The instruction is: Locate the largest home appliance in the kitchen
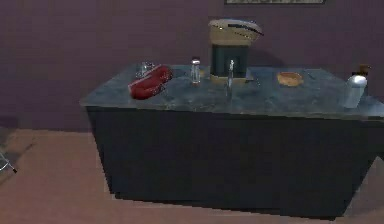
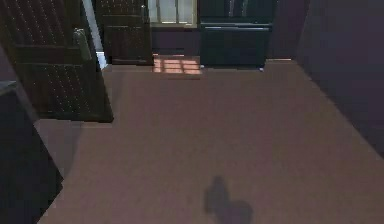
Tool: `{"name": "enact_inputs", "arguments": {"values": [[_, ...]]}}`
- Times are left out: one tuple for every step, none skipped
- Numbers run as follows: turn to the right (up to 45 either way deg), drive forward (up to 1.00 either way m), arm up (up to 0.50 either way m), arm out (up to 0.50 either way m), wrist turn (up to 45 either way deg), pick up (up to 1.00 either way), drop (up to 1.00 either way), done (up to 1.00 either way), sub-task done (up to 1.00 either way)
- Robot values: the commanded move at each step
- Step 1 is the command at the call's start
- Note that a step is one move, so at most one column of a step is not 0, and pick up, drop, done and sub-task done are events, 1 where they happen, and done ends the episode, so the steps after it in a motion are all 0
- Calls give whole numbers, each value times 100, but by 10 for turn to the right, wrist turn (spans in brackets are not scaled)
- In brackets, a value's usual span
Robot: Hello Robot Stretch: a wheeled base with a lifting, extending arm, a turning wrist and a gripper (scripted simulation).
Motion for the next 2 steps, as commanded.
{"name": "enact_inputs", "arguments": {"values": [[0, 70, 0, 0, 0, 0, 0, 0, 0], [-450, 0, 0, 0, 0, 0, 0, 0, 0]]}}
